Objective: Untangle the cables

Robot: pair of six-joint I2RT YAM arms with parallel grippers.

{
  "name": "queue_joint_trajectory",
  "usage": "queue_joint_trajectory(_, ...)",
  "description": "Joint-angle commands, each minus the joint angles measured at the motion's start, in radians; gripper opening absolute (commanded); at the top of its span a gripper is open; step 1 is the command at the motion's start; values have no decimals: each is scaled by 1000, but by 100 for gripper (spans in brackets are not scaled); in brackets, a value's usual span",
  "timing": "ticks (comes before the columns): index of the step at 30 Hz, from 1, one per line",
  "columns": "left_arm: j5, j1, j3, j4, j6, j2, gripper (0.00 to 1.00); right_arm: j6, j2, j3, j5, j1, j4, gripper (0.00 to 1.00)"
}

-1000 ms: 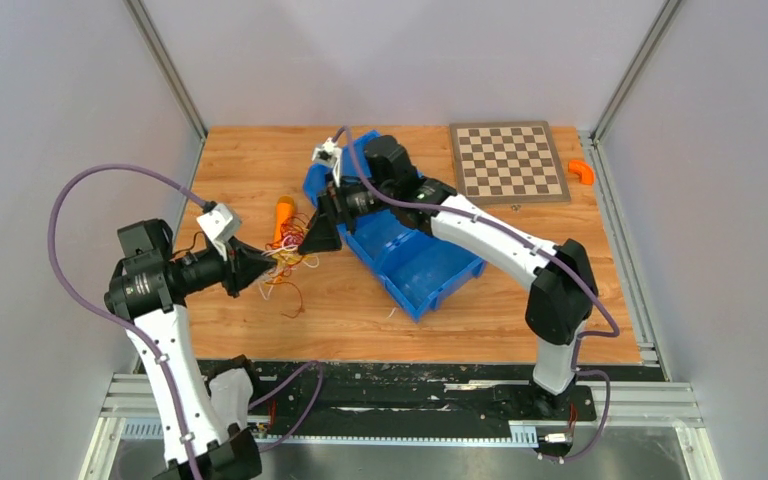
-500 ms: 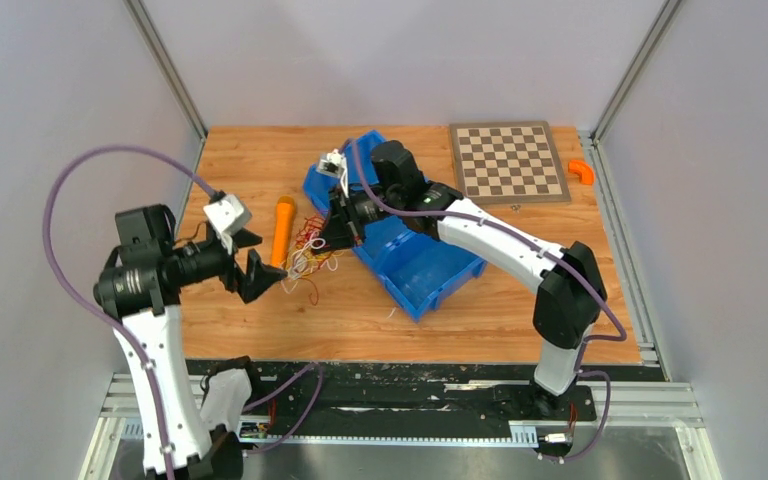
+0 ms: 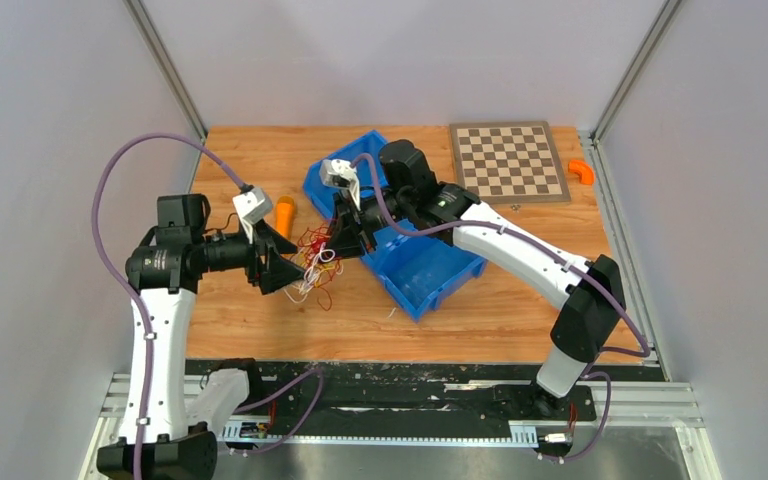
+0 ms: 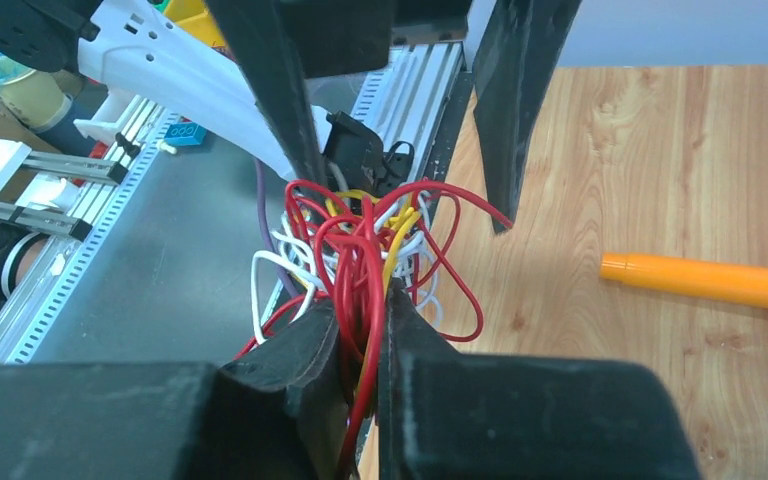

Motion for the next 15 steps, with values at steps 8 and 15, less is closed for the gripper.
queue_joint_trajectory(8,-141,-26,3,170,-213,-107,0,-26,-71,-26,199,-70,-36,16)
queue_joint_trajectory(15,-302,144,88,236,-353,-187,0,-5,-137,-125,278,-225,-96,11)
